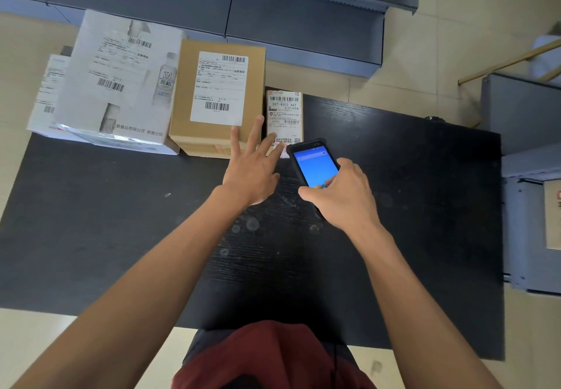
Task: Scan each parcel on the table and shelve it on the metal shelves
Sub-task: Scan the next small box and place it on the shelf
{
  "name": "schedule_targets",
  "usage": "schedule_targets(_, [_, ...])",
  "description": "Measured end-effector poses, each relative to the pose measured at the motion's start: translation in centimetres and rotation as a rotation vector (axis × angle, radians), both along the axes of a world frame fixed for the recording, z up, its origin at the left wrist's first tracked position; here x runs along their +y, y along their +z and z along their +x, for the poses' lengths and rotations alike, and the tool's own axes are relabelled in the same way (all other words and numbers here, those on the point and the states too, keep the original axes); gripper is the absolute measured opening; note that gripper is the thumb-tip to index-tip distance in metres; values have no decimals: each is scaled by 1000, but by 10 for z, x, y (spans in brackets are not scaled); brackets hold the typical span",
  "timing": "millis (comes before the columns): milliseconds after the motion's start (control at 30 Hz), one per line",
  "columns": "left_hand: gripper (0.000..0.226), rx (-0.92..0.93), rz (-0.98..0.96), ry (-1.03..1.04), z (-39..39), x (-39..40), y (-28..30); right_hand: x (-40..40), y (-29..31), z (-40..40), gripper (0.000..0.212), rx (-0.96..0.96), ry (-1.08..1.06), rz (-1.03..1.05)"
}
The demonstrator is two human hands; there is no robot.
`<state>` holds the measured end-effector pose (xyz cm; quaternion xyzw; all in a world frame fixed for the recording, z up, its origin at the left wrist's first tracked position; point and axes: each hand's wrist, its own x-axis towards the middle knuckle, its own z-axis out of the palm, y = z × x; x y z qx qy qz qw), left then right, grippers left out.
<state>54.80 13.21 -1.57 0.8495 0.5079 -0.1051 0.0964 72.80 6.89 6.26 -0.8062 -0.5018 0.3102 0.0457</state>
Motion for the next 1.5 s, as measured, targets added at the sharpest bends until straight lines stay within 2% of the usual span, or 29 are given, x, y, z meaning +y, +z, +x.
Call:
schedule_targets(267, [59, -51, 84, -47, -4, -10, 13, -30, -27, 10, 96, -64, -24, 9])
schedule_targets(467, [51, -251, 114, 5, -16, -50, 12, -61, -66, 8, 99, -140, -39, -25])
schedule_targets(833, [49, -400, -125, 218, -28, -100, -7, -91, -121, -13, 102, -126, -37, -85])
schedule_targets(1033, [52, -446, -235, 332, -27, -97, -9, -89, -129, -15, 97, -171, -3, -94])
schedule_targets(1167, [51, -570, -274, 399, -22, -91, -5, -73, -123, -10, 93, -181, 63, -173])
schedule_targets(1233, [51, -666, -277, 446, -17, -87, 0, -60, -115, -9, 90, -117, 81, -127])
schedule_targets(1367, [49, -846, -314, 576, -8, -74, 11, -23, -94, -14, 77, 101, 101, 170])
schedule_targets(1500, [48, -916, -318, 637, -13, -64, 13, 24, -87, -21, 72, 129, 163, 332])
